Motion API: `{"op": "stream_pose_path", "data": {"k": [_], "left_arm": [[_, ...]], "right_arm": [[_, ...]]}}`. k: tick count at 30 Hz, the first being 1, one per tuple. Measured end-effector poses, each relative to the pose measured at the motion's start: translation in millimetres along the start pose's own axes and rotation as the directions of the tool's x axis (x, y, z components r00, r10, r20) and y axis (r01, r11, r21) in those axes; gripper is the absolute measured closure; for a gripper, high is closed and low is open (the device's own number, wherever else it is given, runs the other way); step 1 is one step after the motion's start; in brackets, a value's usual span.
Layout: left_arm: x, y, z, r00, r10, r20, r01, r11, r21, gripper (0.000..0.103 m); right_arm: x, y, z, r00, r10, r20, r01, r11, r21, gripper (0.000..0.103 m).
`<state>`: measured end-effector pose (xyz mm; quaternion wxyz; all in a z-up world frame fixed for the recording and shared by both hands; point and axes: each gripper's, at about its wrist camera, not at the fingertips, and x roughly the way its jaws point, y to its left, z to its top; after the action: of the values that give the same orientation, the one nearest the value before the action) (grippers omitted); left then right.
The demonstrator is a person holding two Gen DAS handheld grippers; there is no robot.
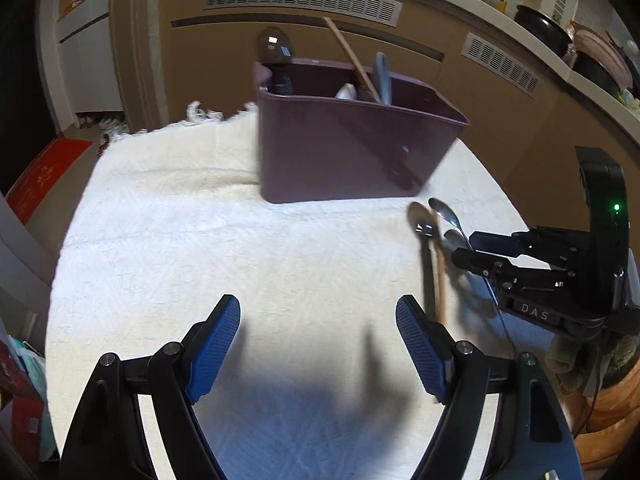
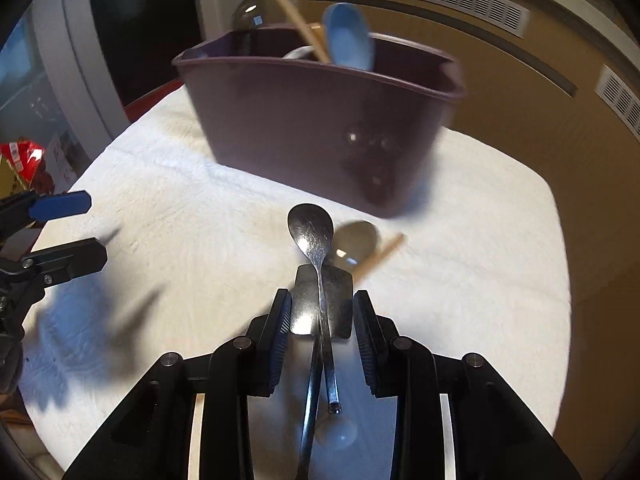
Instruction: Organize utensils
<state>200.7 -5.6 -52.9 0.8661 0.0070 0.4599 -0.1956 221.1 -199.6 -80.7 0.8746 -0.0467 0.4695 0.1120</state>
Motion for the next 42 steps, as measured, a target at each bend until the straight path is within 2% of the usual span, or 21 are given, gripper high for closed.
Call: {"op": "stream_pose_path", "data": {"k": [1,3,9,12,15,18,21,24,26,27,28,32,34,36,38,41,42], "left_arm": [[1.5,-7.2,0.7,1.000,-0.012,-0.010,0.012,1.000,0.008,0.026],[3.8,-20.1,1.8,1.000,-0.014,-0.020,0.015,0.999,0.032,0.026],[9.1,-59.9,3.9,0.999,-0.008,-0.034,0.012,0.993,0.114,0.026],[9.8,-73.4,4.3,0.999,0.003,-0.033,0.001,0.990,0.140,0.026],[11.1,-80.5,3.1,0.999,0.015,-0.037,-0.009,0.988,0.156,0.026],[13.4,-81.6,2.4,0.999,0.019,-0.043,-0.012,0.987,0.158,0.026],[12.5,-80.8,1.9,0.999,0.023,-0.040,-0.016,0.988,0.155,0.026],[9.6,-73.2,0.4,0.999,0.021,-0.039,-0.015,0.990,0.140,0.026],[9.0,-69.1,-0.7,0.999,0.017,-0.043,-0.011,0.991,0.130,0.026],[9.0,-67.4,-1.0,0.999,0.011,-0.046,-0.005,0.992,0.127,0.026],[8.9,-68.1,-1.0,0.999,0.003,-0.046,0.003,0.992,0.127,0.026],[17.1,-85.6,6.1,0.991,-0.112,-0.075,0.122,0.980,0.160,0.028],[27.6,-99.9,11.5,0.985,-0.143,-0.099,0.159,0.971,0.178,0.033],[46.2,-115.1,19.4,0.977,-0.157,-0.143,0.182,0.966,0.184,0.055],[67.2,-124.8,28.0,0.968,-0.165,-0.189,0.197,0.966,0.165,0.065],[96.3,-126.7,37.9,0.953,-0.159,-0.259,0.188,0.978,0.090,0.066],[99.6,-126.4,40.8,0.954,-0.159,-0.253,0.183,0.980,0.075,0.067]], "right_arm": [[-2.8,-5.0,-3.1,1.000,-0.002,0.007,0.002,1.000,0.011,0.073],[-9.5,-14.8,-11.9,1.000,-0.009,0.008,0.009,0.999,0.031,0.090],[-27.4,-40.2,-33.0,0.999,-0.029,0.043,0.026,0.997,0.077,0.090],[-24.8,-45.3,-32.6,0.994,-0.100,0.044,0.096,0.991,0.089,0.090],[-24.8,-52.7,-32.1,0.993,-0.112,0.044,0.106,0.989,0.107,0.089],[-22.6,-53.4,-21.0,0.996,-0.054,0.076,0.045,0.992,0.120,0.088],[-7.9,-52.2,-3.4,0.998,-0.002,0.064,-0.006,0.992,0.126,0.081],[13.3,-47.1,11.1,0.998,-0.054,0.033,0.051,0.995,0.086,0.079],[24.4,-47.1,17.0,0.998,-0.054,0.011,0.053,0.996,0.078,0.080],[28.6,-47.9,19.2,0.999,-0.039,-0.003,0.039,0.996,0.082,0.083],[29.4,-48.2,19.3,0.999,-0.034,-0.004,0.034,0.996,0.087,0.098],[14.7,-51.5,11.0,0.999,-0.038,0.012,0.037,0.995,0.092,0.101],[5.0,-56.8,5.9,0.999,-0.037,0.028,0.033,0.993,0.110,0.101],[-5.8,-65.0,-0.9,0.998,-0.047,0.048,0.040,0.990,0.134,0.101],[-13.0,-71.6,-6.1,0.996,-0.060,0.061,0.051,0.988,0.143,0.101],[-20.4,-79.1,-11.9,0.996,-0.054,0.073,0.042,0.987,0.157,0.101],[-21.7,-82.6,-13.4,0.996,-0.050,0.077,0.037,0.986,0.163,0.101]]}}
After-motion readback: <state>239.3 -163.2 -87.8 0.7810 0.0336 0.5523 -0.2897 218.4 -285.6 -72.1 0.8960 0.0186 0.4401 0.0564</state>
